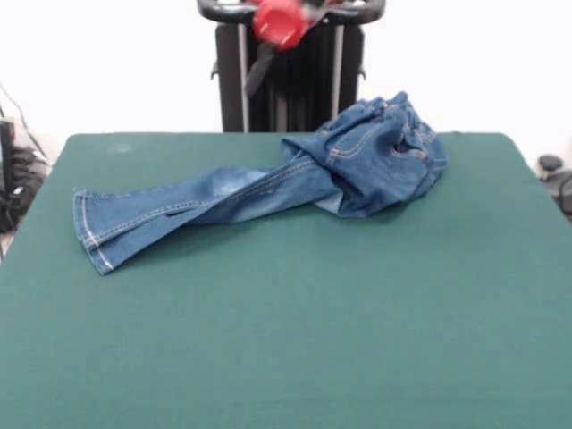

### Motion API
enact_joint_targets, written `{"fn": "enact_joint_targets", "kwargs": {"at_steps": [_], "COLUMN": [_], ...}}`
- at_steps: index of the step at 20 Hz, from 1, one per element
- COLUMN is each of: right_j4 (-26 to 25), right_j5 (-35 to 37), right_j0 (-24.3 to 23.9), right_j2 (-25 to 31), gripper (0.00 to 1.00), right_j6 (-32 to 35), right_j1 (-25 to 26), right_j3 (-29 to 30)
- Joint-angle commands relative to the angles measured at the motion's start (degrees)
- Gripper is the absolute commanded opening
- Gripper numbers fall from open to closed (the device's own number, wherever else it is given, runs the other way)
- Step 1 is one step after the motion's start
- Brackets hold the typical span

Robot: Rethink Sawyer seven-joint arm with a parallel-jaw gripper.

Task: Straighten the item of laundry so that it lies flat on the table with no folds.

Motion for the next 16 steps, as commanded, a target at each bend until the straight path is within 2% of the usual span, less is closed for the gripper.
{"fn": "enact_joint_targets", "kwargs": {"at_steps": [1,4,8,16], "right_j4": [-12.68,-15.32,-17.67,-24.18], "right_j5": [-6.09,-5.41,-0.78,2.06], "right_j0": [-12.87,-16.57,-18.24,-32.29], "right_j2": [31.43,37.02,39.86,53.57], "gripper": [1.00,1.00,1.00,1.00], "right_j6": [-28.03,-28.64,-31.71,-45.12], "right_j1": [-3.99,-4.54,-6.77,-13.61], "right_j3": [-0.24,-0.28,-0.88,5.11]}}
